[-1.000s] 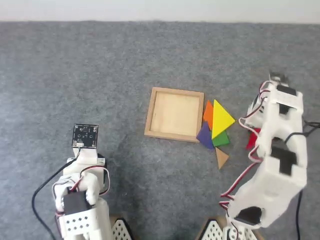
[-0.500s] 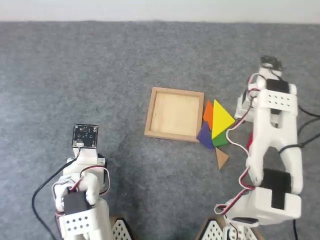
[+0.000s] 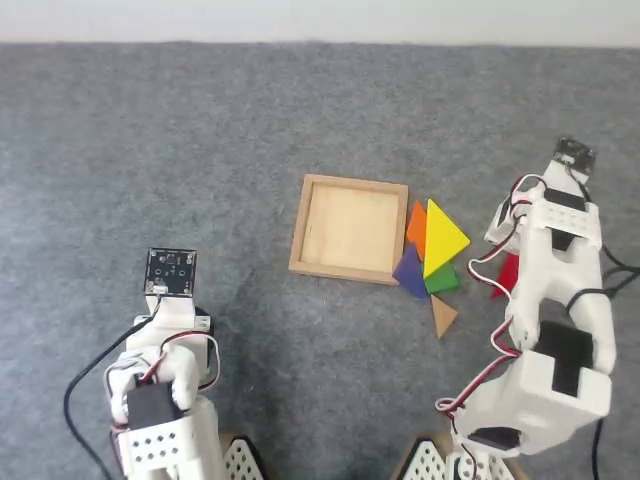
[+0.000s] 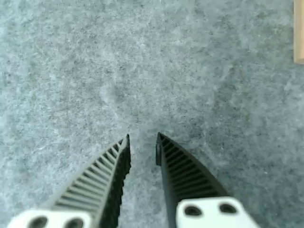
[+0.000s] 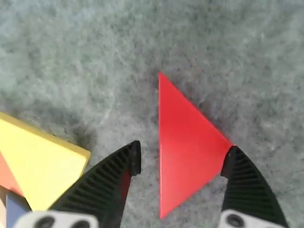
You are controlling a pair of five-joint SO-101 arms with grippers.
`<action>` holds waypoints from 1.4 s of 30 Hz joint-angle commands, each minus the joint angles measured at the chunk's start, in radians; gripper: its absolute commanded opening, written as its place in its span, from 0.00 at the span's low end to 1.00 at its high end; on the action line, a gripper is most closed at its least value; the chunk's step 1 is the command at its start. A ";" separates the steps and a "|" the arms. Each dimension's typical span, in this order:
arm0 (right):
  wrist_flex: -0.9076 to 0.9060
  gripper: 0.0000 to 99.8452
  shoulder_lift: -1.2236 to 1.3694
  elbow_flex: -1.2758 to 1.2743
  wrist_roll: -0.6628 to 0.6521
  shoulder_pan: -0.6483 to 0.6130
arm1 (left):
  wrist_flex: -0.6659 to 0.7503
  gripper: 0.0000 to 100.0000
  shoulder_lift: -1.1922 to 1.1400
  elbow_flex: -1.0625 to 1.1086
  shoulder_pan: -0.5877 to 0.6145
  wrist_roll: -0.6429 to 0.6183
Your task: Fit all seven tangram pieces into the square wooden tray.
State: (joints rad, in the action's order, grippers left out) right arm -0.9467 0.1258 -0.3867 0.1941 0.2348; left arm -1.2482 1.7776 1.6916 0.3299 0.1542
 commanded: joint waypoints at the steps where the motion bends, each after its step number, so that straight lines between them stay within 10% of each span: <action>1: -0.036 0.36 -0.010 0.017 -0.023 0.010 | 0.000 0.09 0.012 -0.007 0.009 -0.002; 42: -0.048 0.26 0.173 0.166 -0.037 0.053 | 0.000 0.09 0.012 -0.007 0.009 -0.002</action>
State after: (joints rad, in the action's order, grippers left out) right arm -0.9958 0.3023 -0.2731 0.1741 0.2777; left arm -1.2482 1.7776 1.6916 0.3345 0.1542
